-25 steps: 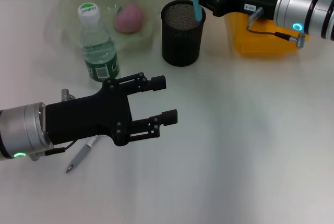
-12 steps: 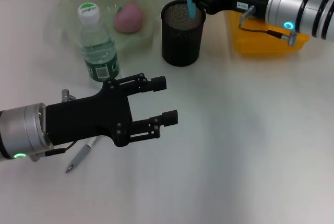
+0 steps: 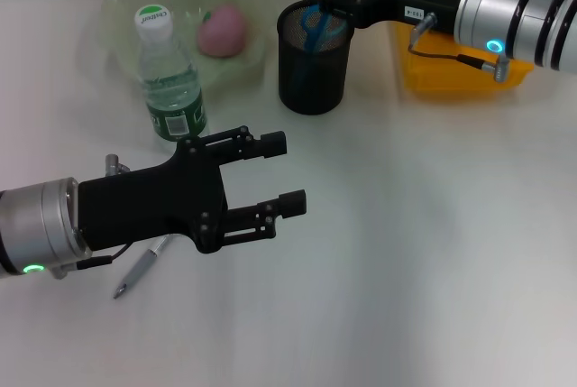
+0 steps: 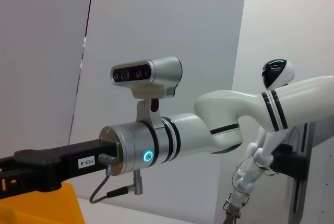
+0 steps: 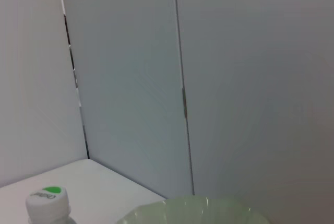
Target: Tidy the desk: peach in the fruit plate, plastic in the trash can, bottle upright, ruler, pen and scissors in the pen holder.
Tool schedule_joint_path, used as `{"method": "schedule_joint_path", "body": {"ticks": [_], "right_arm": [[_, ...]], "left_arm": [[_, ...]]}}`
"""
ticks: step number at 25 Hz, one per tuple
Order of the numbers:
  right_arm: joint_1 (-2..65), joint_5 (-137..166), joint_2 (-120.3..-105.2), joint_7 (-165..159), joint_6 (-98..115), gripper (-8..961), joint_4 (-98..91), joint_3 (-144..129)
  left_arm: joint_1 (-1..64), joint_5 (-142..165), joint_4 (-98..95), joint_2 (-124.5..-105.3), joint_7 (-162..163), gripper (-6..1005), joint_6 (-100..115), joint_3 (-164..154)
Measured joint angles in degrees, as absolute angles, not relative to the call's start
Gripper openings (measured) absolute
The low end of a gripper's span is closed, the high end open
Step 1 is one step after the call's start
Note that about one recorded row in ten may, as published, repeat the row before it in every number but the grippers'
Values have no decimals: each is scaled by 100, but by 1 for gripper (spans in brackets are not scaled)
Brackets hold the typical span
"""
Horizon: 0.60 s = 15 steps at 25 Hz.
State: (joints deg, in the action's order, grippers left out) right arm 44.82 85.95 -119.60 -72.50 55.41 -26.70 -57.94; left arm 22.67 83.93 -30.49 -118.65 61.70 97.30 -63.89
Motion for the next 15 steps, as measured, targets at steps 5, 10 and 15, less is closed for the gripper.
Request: {"method": "schedule_joint_path", "body": {"ticks": [5, 10, 15], "right_arm": [[4242, 8466, -11961, -7365, 5854, 502, -2895, -5760], [3548, 8065, -11939, -7584, 6810, 551, -3649, -5785], [2910, 7888, -11944, -7777, 7670, 593, -4227, -5731]], "left_arm": [[2268, 8393, -3050, -11859, 6170, 718, 9729, -6390], [2268, 8364, -3050, -11847, 6187, 718, 9726, -6362], [2309, 8352, -3055, -11847, 6327, 719, 9703, -6344]]}}
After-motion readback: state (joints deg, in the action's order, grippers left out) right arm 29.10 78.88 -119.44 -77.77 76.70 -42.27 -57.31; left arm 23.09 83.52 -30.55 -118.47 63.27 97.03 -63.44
